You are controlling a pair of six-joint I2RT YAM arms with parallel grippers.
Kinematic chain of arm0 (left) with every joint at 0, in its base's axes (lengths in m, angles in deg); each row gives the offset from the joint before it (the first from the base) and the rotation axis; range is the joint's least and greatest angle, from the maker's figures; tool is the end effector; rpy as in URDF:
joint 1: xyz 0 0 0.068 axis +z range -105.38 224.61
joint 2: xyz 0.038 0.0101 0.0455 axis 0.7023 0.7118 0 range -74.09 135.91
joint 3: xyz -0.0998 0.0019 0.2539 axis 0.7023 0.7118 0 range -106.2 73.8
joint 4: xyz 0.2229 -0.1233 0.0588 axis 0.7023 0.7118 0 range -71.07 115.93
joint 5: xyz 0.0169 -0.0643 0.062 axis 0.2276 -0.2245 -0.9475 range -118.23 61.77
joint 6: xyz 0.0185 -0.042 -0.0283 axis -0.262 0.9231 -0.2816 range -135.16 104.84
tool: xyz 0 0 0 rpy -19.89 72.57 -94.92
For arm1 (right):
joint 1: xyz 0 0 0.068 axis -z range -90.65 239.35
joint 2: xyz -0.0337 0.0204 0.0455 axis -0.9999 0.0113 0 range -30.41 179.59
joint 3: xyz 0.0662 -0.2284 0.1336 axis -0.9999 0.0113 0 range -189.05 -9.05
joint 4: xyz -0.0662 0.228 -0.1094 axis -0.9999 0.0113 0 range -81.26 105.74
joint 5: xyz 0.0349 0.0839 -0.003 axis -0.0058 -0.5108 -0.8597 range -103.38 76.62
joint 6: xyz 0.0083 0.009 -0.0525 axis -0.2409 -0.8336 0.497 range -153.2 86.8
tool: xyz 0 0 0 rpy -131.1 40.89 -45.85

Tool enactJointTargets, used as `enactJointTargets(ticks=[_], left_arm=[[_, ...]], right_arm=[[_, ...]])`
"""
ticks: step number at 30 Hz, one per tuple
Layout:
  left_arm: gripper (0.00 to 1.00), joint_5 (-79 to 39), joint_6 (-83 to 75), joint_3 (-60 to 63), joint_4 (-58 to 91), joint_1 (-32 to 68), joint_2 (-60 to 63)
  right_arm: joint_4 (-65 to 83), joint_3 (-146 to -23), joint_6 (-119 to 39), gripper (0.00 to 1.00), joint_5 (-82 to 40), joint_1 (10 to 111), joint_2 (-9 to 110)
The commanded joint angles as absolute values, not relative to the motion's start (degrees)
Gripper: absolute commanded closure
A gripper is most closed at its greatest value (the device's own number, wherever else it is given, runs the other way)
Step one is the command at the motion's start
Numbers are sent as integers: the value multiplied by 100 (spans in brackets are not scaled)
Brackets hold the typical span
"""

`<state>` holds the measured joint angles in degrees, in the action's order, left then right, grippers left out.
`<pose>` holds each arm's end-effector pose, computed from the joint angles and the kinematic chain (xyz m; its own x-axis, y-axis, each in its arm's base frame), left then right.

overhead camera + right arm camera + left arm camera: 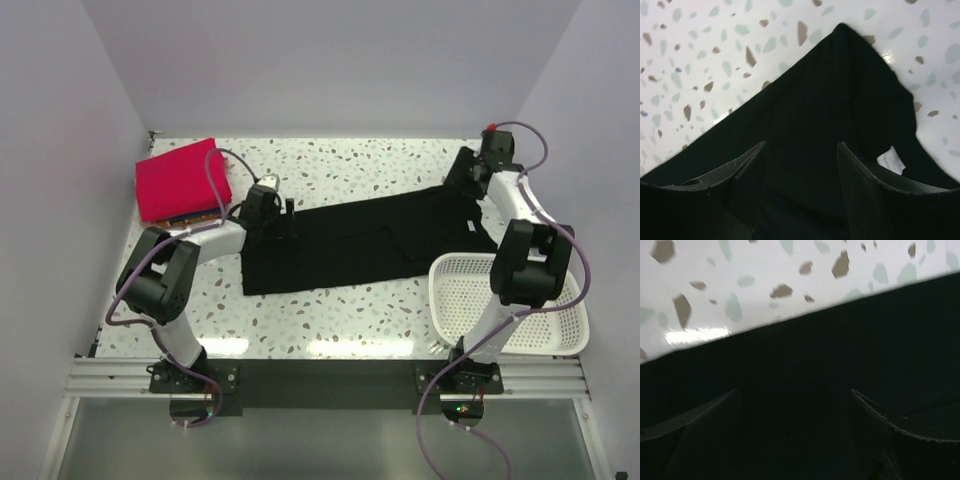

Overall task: Fold and stack the t-shirts
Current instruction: Fold the tshirt

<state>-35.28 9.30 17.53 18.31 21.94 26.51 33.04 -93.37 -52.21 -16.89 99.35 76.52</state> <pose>0.3383 -0.1366 0.1692 -0.7048 -0.1510 -0.6931 0.0097 0.9750 -0.2222 0.4149 -0.0709 0.2472 -0.6369 0.4424 -0.6313 0.3593 0.8949 0.2647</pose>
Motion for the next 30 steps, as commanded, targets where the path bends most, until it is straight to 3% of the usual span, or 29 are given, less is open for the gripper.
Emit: enactJointTargets(ticks=[1, 12, 30], left_arm=[[9, -3483, 944, 2158, 1604, 1992, 2383], [9, -3228, 1208, 3160, 1419, 1913, 1953], [9, -3061, 1577, 4479, 1673, 1755, 880]], right_arm=[[3369, -8939, -5034, 39, -1532, 9543, 7330], [3660, -8639, -5113, 38, -1813, 9366, 7777], [3915, -10071, -5069, 38, -1945, 9348, 9641]])
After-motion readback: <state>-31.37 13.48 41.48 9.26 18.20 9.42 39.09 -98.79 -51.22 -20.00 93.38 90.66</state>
